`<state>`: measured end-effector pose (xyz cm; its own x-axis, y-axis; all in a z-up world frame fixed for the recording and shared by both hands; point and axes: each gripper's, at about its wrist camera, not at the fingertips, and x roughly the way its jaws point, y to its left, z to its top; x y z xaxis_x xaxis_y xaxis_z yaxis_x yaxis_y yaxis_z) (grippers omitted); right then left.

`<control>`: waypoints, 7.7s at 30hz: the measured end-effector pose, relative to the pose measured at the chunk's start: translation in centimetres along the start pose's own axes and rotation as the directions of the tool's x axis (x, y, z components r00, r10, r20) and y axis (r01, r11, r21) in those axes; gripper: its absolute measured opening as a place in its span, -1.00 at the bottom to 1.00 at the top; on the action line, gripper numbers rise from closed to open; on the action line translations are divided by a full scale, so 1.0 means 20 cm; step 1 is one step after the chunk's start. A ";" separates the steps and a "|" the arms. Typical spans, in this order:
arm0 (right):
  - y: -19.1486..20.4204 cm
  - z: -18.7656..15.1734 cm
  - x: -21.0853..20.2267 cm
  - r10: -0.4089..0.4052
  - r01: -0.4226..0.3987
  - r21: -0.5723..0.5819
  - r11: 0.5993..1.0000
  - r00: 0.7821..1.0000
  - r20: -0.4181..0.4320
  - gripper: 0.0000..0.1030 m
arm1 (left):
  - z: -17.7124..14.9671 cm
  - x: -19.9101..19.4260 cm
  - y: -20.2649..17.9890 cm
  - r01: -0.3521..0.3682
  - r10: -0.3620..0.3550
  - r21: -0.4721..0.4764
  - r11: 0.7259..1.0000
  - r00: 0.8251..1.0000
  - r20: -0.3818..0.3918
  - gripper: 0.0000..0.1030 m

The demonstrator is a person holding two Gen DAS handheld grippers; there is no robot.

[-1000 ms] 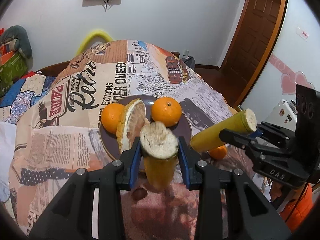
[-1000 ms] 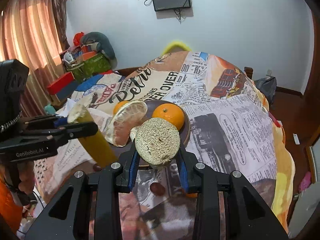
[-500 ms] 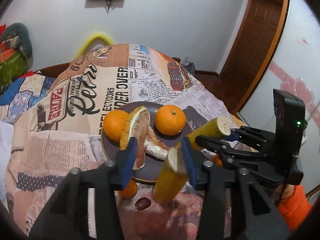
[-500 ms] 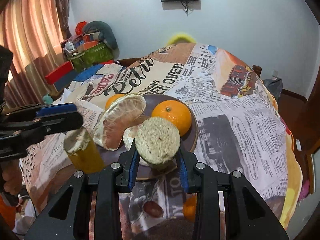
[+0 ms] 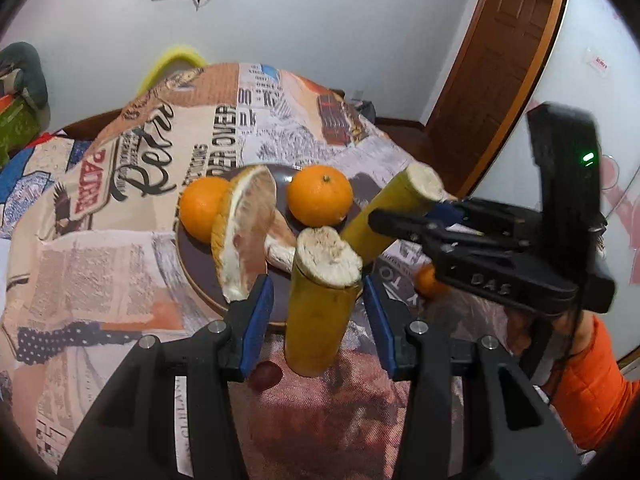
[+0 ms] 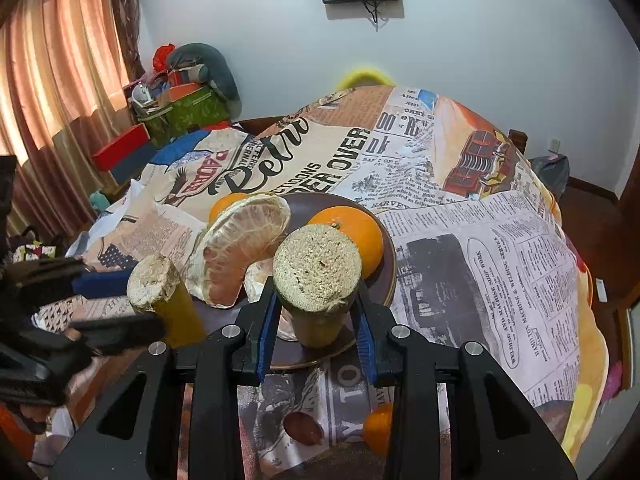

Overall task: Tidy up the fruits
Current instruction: 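Lower the right gripper's yellow fruit onto the plate while the left gripper lowers its fruit, then open both grippers and withdraw them from the plate, then grasp a small orange with the right gripper while the left gripper grasps another orange, then place the right gripper's orange on the plate while the left gripper places its orange, then grasp a red date with the right gripper while the left gripper grasps another date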

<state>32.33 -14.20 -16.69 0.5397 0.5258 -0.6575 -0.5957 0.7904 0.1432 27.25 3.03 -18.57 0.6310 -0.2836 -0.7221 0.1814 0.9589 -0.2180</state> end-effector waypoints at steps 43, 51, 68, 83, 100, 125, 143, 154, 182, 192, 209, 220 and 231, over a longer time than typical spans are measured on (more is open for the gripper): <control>0.04 0.10 0.15 0.050 -0.052 -0.084 0.995 0.998 -0.025 -0.32 | 0.27 0.22 0.15 -0.052 0.053 -0.031 0.998 0.998 0.039 -0.30; 0.04 0.10 0.06 0.041 -0.041 -0.061 0.997 0.999 -0.002 -0.26 | 0.26 0.05 0.15 -0.062 0.066 -0.042 0.997 0.995 0.080 -0.30; -0.01 -0.04 -0.27 -0.038 0.038 0.008 0.999 0.998 0.045 -0.05 | 0.07 -0.23 0.12 -0.153 0.155 -0.037 0.988 0.985 0.073 -0.11; -0.15 -0.28 -0.29 -0.133 0.136 0.092 0.987 0.991 -0.032 0.03 | -0.17 -0.13 0.21 -0.186 0.182 -0.091 0.978 0.982 -0.048 0.09; -0.21 -0.37 -0.14 -0.090 0.103 0.140 0.985 0.991 -0.097 0.00 | -0.20 0.09 0.25 -0.158 0.147 -0.105 0.982 0.984 -0.103 0.08; -0.16 -0.28 -0.12 -0.070 0.076 0.108 0.991 0.996 -0.060 -0.33 | -0.15 0.03 0.28 -0.167 0.163 -0.107 0.980 0.985 -0.050 -0.36; -0.13 -0.05 0.05 -0.070 0.070 0.039 0.997 0.997 -0.013 -0.33 | 0.10 0.11 0.42 -0.208 0.208 -0.100 0.973 0.978 -0.003 -0.36; -0.15 -0.02 0.13 -0.058 0.059 0.045 0.997 0.998 -0.034 -0.32 | 0.14 0.23 0.46 -0.186 0.183 -0.112 0.976 0.982 -0.035 -0.36; -0.15 0.03 -0.03 -0.063 0.062 0.022 0.998 0.998 0.013 -0.24 | 0.16 0.00 0.36 -0.182 0.186 -0.098 0.978 0.982 0.031 -0.01; -0.10 -0.02 -0.19 -0.062 0.061 0.037 0.997 0.997 0.036 -0.24 | 0.08 -0.20 0.23 -0.161 0.167 -0.087 0.983 0.984 0.060 0.15; 0.00 -0.27 -0.27 -0.043 0.044 0.050 0.998 0.999 -0.020 -0.23 | -0.21 -0.20 0.12 -0.164 0.160 -0.096 0.982 0.986 -0.045 0.19; -0.01 -0.39 -0.13 -0.016 0.024 0.088 0.996 0.995 -0.094 -0.22 | -0.32 -0.03 0.14 -0.163 0.151 -0.095 0.982 0.981 -0.118 0.18; 0.02 -0.38 -0.02 0.007 0.002 0.066 0.998 0.991 -0.133 -0.22 | -0.31 0.08 0.14 -0.149 0.139 -0.074 0.986 0.982 -0.131 -0.23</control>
<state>27.40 -16.55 -22.10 0.4512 0.4849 -0.7492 -0.5545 0.8101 0.1904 24.19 5.11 -24.38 0.5456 -0.1462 -0.8252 0.0293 0.9874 -0.1555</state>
